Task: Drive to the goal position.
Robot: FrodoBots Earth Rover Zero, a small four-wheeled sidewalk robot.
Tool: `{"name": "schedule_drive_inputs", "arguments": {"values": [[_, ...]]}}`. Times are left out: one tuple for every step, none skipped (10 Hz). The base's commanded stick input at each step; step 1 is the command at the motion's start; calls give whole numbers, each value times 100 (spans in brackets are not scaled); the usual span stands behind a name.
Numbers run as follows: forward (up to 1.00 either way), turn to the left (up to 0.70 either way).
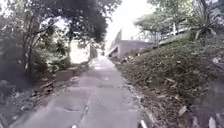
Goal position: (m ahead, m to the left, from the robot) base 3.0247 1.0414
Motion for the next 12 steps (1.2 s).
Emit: {"name": "schedule_drive_inputs", "arguments": {"values": [[50,0],[50,0],[50,0],[50,-2],[50,-3],[50,-5],[50,-7],[50,-11],[50,-17],[50,-17],[50,-9],[50,-1]]}}
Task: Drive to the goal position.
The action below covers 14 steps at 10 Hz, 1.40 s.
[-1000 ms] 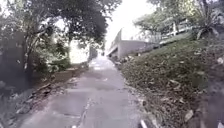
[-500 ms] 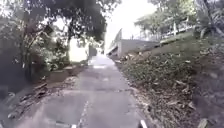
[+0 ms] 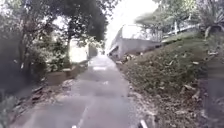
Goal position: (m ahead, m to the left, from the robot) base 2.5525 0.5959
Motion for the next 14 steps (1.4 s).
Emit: {"name": "schedule_drive_inputs", "arguments": {"values": [[50,0],[50,0],[50,0],[50,0],[50,0],[50,0],[50,0],[50,0],[50,0],[50,0],[50,0],[50,0],[50,0],[50,0]]}}
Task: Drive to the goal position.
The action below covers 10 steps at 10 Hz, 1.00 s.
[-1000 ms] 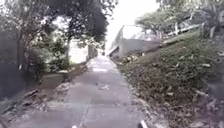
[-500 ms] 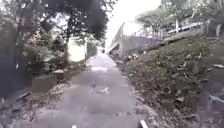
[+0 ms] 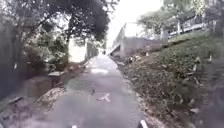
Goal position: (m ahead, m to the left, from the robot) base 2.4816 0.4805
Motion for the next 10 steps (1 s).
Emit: {"name": "schedule_drive_inputs", "arguments": {"values": [[50,0],[50,0],[50,0],[50,0],[50,0],[50,0],[50,0],[50,0],[50,0],[50,0]]}}
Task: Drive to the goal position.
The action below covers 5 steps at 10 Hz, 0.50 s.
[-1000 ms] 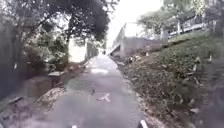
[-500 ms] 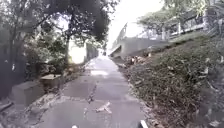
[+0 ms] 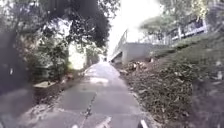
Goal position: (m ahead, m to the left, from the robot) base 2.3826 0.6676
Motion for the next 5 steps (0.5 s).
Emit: {"name": "schedule_drive_inputs", "arguments": {"values": [[50,0],[50,0],[50,0],[50,0],[50,0]]}}
